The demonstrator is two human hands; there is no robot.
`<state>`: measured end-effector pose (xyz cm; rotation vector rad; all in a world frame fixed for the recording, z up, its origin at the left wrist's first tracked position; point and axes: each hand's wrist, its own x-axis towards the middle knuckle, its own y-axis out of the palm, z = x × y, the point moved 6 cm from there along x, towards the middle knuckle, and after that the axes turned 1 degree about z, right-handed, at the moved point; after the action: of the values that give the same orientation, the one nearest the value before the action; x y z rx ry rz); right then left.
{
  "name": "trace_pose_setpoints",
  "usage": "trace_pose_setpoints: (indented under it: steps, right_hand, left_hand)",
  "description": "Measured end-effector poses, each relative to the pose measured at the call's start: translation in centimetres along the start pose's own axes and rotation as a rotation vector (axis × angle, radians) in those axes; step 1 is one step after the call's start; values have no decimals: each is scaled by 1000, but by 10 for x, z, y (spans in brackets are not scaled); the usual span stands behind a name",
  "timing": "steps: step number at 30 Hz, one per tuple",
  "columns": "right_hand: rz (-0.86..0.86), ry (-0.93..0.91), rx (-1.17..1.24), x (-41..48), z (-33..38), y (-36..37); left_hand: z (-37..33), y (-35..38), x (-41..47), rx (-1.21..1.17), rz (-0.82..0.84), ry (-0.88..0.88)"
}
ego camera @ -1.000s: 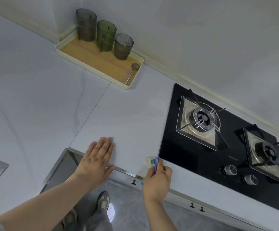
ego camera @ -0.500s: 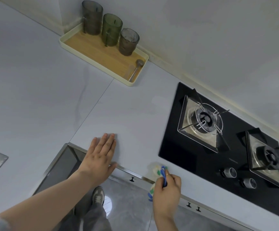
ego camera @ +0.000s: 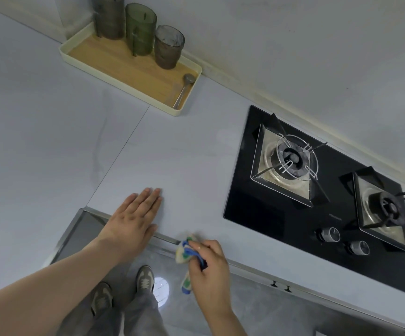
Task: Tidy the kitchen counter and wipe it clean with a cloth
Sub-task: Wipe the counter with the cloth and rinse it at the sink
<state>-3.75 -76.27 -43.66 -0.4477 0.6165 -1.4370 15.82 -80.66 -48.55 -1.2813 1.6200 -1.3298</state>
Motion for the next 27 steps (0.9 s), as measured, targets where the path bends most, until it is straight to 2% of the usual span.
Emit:
trace_pose_setpoints:
  steps: [4, 7, 9, 11, 13, 16, 20, 22, 24, 27]
  right_hand:
    - [-130, 55, 48, 15, -6, -40]
    - [-156, -33, -116, 44, -10, -47]
    - [-104, -84, -265, 68, -14, -39]
    - [-40, -51, -421, 85, -21, -29]
    - [-52, -21, -494, 84, -24, -22]
    - [-48, -28, -402, 52, -23, -11]
    - [139, 52, -58, 15, -21, -7]
    - [-5, 75, -11, 14, -24, -24]
    - [-218, 126, -153, 23, -35, -40]
    - [-316, 140, -303, 35, -47, -32]
  left_hand:
    - [-4, -2, 1, 19, -10, -12]
    - [-5, -1, 1, 31, 5, -32]
    - [-4, -2, 1, 40, 14, -29]
    - [-3, -2, 1, 64, 14, -21]
    - [-3, -3, 2, 78, 17, -16]
    - [-5, -5, 2, 81, 30, -28]
    - [-7, -4, 2, 93, 38, -52]
    - [-7, -3, 3, 101, 48, -54]
    - [-7, -3, 4, 109, 63, -61]
    - [-9, -3, 1, 99, 76, -85]
